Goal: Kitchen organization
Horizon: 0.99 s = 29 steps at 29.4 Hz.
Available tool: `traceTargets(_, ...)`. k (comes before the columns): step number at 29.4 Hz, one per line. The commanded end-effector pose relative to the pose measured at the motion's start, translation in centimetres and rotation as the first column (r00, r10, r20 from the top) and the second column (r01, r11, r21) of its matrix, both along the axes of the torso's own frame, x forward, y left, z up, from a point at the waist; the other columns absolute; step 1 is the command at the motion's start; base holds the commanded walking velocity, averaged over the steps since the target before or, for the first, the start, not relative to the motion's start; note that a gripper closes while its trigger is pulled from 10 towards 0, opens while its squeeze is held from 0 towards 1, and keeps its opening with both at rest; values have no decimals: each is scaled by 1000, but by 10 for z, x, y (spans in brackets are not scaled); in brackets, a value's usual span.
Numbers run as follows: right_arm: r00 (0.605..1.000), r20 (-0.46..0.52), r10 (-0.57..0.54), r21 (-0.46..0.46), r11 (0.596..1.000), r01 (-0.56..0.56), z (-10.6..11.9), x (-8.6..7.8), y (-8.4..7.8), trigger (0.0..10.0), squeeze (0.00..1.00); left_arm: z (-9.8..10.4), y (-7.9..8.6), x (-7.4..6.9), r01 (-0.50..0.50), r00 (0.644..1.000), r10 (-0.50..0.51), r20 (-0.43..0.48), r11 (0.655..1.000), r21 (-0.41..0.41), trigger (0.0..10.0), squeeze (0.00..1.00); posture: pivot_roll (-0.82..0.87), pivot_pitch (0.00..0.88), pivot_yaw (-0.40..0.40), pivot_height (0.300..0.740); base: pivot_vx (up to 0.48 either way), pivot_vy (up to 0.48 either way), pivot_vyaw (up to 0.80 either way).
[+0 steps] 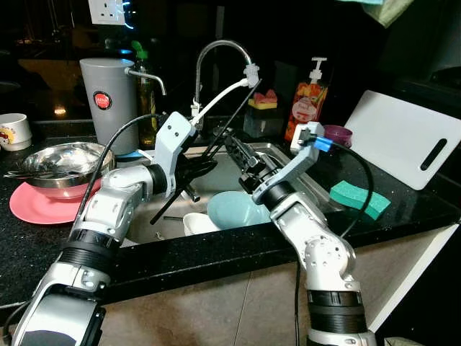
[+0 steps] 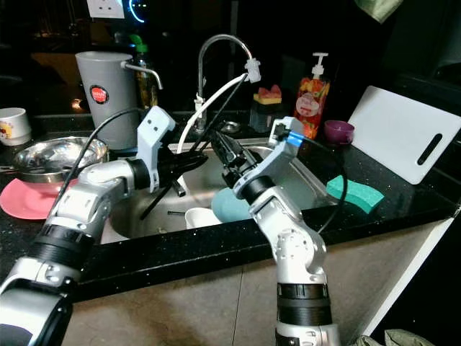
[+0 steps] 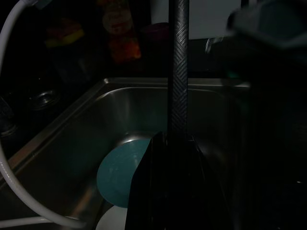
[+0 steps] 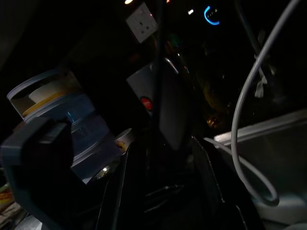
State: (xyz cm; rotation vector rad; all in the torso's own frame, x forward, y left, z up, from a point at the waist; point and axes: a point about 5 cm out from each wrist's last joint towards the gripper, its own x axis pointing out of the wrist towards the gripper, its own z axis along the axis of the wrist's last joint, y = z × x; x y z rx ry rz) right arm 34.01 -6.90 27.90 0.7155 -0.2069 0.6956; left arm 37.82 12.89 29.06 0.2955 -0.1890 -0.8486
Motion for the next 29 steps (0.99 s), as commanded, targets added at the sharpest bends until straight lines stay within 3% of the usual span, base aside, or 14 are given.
traceTargets(1, 999, -28, 35, 67, 997, -33, 1, 2, 9, 10000, 0, 5, -6, 1, 18, 1000, -18, 11, 1000, 16, 10000, 0, 103, 79, -69, 740, 0, 0, 0)
traceTargets(14, 989, -82, 123, 173, 979, -107, -2, 3, 15, 10000, 0, 4, -10, 2, 34, 999, -34, 2, 999, 9, 10000, 0, 111, 115, -65, 740, 0, 0, 0)
traceTargets(15, 979, -102, 178, 232, 961, -151, -4, 5, 17, 10000, 0, 0, -13, 4, 30, 1000, -30, -10, 999, 20, 10000, 0, 111, 128, -63, 740, 0, 0, 0)
traceTargets(17, 975, -108, 195, 244, 956, -164, -4, 6, 19, 10000, 0, -2, -14, 4, 30, 999, -30, -15, 999, 23, 10000, 0, 110, 130, -63, 740, 0, 0, 0)
traceTargets(23, 973, -116, 201, 201, 964, -175, -7, 5, 27, 10000, 0, -3, -16, 5, 35, 999, -35, -21, 999, 23, 10000, 0, 111, 130, -64, 740, 0, 0, 0)
traceTargets(29, 981, -138, 132, 124, 986, -115, -12, 10, 30, 10000, 0, -3, -18, 5, 43, 999, -42, -23, 999, 26, 10000, 0, 112, 127, -63, 740, 0, 0, 0)
